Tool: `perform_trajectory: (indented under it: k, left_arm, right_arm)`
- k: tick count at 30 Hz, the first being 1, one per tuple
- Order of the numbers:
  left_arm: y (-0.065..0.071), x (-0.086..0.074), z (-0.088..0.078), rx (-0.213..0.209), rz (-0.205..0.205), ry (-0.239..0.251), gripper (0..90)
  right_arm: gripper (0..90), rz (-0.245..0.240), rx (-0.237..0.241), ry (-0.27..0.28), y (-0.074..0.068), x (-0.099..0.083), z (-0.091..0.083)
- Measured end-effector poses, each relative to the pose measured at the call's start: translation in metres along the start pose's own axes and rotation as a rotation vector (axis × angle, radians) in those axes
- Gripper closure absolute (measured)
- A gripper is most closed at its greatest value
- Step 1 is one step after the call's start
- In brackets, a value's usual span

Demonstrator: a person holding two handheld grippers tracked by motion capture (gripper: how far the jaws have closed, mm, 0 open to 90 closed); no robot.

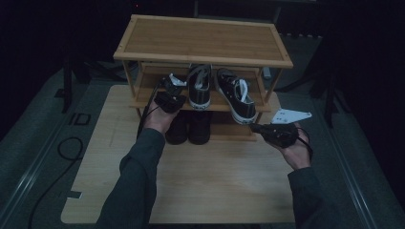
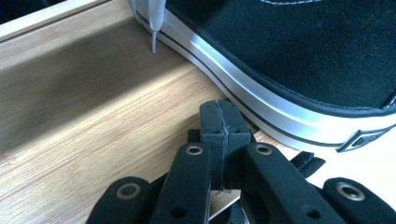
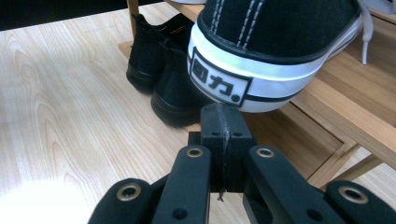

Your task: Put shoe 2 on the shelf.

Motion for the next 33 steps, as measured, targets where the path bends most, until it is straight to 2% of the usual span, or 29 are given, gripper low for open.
perform_trajectory:
  k: [15,24,29,33]
  left_arm:
    - [0.000,0.000,0.000,-0.005,0.009,-0.003,90.0]
    - [-0.001,0.000,0.000,-0.008,0.007,0.000,90.0]
    - [-0.001,0.000,0.000,-0.006,0.006,0.000,90.0]
    - [-0.001,0.000,0.000,-0.008,0.006,0.001,90.0]
  right_arm:
    - [90.0,0.013,0.016,0.016,0.000,0.002,0.006]
    - [90.0,0.017,0.040,0.018,-0.003,0.010,0.019]
    - [90.0,0.031,0.026,0.021,-0.001,0.011,0.024]
    - [90.0,0.040,0.037,0.030,0.000,0.013,0.028]
Point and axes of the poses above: each handheld gripper's, and its own axes: z roughly forward along the jaws, x roughly out of its top, y roughly to its right, the point moved 6 cm from there along z, roughly forward along the jaws, and after that the axes turned 2 degrees about x, right-handed, at the moved point
